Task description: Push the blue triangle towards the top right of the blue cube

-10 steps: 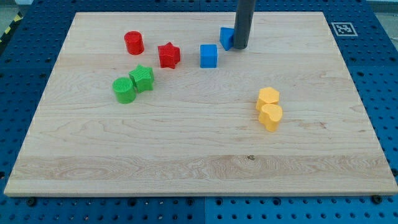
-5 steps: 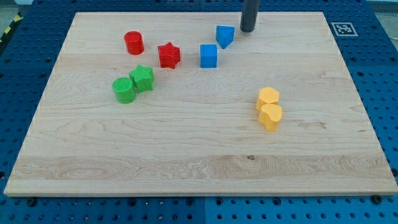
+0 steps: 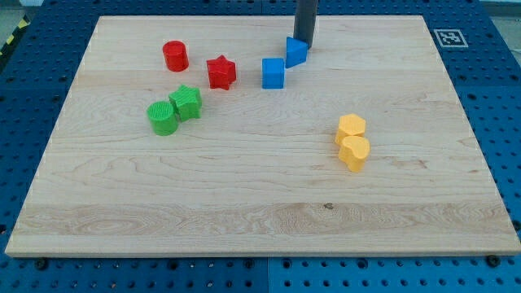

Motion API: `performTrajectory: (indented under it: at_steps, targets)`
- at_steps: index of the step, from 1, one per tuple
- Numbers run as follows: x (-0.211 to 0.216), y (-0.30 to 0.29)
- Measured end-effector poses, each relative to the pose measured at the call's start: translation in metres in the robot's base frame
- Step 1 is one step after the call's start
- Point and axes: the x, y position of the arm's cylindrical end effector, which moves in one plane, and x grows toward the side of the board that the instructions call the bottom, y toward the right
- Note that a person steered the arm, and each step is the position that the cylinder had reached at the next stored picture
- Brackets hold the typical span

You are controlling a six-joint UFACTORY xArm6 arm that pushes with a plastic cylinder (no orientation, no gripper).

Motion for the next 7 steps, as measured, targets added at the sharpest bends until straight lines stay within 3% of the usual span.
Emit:
performTrajectory:
  at_steps: [2, 5, 7]
  targets:
    - [0.003, -0.011]
    - [-0.001, 0.083]
    - [-0.001, 0.085]
